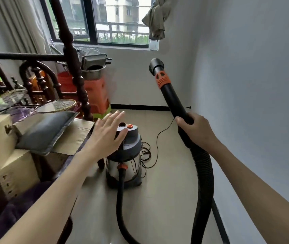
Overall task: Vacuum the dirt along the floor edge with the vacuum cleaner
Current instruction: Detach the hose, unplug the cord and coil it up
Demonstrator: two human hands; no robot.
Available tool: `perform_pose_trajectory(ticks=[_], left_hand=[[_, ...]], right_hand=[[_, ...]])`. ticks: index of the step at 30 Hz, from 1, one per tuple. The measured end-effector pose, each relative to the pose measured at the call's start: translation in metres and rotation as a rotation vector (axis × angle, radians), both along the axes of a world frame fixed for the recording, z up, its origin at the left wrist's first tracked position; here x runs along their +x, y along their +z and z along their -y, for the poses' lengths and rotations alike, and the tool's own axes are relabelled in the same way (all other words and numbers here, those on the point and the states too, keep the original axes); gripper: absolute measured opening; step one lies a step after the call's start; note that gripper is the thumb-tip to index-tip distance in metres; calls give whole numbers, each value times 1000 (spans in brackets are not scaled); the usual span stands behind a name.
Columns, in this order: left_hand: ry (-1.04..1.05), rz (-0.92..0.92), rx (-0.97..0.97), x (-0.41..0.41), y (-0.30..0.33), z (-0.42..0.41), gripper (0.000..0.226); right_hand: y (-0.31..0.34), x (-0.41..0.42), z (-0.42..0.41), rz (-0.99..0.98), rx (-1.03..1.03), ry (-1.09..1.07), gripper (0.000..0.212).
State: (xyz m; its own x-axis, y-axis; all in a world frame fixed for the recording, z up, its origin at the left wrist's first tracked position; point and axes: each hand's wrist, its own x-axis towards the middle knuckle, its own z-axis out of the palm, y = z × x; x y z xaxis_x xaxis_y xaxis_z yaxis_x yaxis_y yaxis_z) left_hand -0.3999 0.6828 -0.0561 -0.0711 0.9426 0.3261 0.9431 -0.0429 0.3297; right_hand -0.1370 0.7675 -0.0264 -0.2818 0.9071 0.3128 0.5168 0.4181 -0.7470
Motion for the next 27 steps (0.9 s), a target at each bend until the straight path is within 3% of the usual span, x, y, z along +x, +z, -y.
perform_pose_trajectory(ticks=[11, 19, 27], left_hand=[[114, 29, -23, -88, -13, -165, 57], [79, 36, -156, -177, -47, -296, 56], [21, 29, -340, -203, -118, -392, 51]], right_hand=[[-2, -106, -195, 65, 74, 75, 17], [-29, -184, -316, -7, -24, 73, 18], [-83, -224, -399, -4, -209, 39, 18]])
